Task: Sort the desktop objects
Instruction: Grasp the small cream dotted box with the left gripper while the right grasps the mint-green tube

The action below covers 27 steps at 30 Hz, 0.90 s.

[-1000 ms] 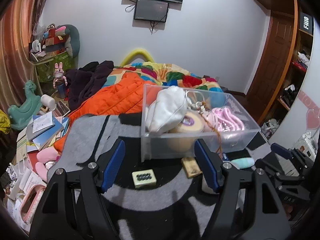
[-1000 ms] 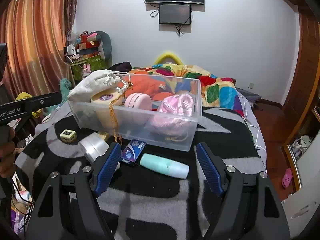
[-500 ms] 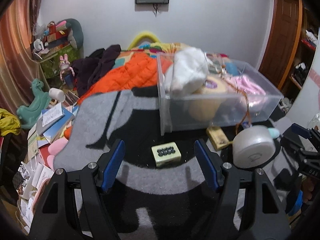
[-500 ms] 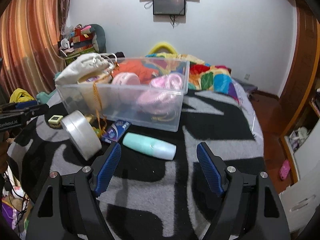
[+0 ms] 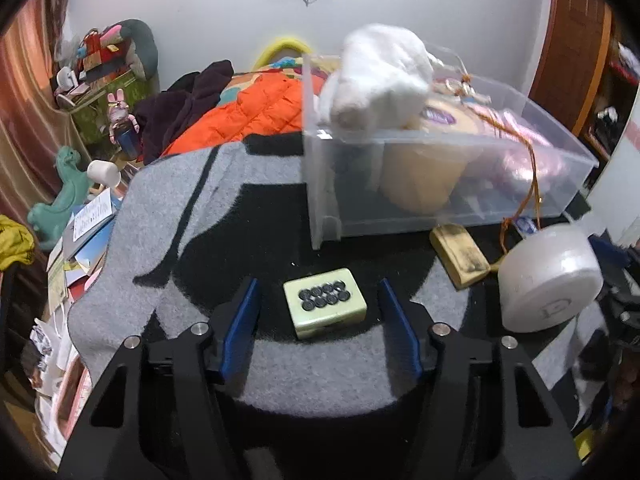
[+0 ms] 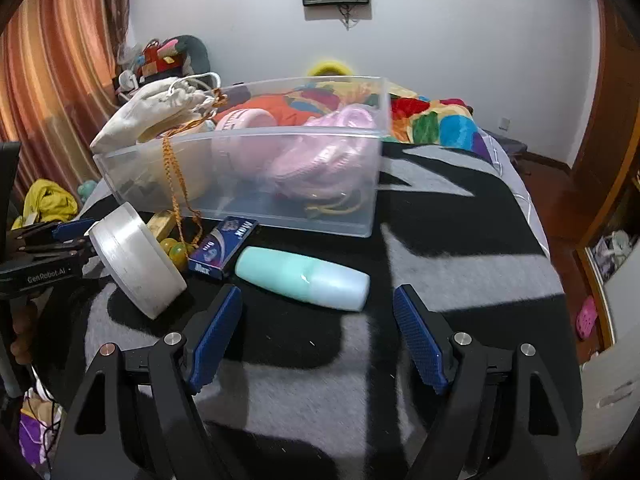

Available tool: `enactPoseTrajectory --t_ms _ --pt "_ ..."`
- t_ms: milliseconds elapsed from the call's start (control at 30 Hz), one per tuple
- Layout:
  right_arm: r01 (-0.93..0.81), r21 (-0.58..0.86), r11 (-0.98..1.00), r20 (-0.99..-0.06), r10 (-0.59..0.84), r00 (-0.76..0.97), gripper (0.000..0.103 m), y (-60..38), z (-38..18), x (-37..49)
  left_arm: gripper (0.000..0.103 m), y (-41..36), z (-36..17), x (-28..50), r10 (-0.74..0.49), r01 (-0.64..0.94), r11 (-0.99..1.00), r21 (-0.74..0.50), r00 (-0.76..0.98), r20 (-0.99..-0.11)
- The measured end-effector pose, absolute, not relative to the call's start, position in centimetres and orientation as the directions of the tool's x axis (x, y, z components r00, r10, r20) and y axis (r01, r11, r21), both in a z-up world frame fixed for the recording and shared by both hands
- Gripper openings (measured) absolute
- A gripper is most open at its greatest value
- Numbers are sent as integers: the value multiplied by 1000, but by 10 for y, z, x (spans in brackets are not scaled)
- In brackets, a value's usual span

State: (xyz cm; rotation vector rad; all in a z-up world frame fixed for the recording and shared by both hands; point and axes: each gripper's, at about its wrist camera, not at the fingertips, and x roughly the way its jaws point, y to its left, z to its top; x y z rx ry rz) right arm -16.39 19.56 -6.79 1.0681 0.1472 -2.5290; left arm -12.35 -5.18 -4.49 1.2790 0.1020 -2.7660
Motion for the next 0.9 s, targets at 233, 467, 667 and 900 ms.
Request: enactPoseTrajectory --t_ms 233,467,667,900 --pt "408 65 -911 -734 -320 -598 78 181 -72 -173 47 -57 -50 -125 -46 121 -992 -41 -634 -772" --pt "404 48 -913 -722 -312 -618 71 185 -71 -163 37 -47 -48 -117 -67 109 -994 -6 -657 -751" --pt "400 60 -914 -710 -321 -627 71 192 -68 -158 37 -49 -44 -108 -58 104 -994 -19 -688 -724" --pt "389 79 -918 -674 -337 -657 71 204 -54 -149 37 -50 -39 -97 -55 110 -993 -35 -712 -700"
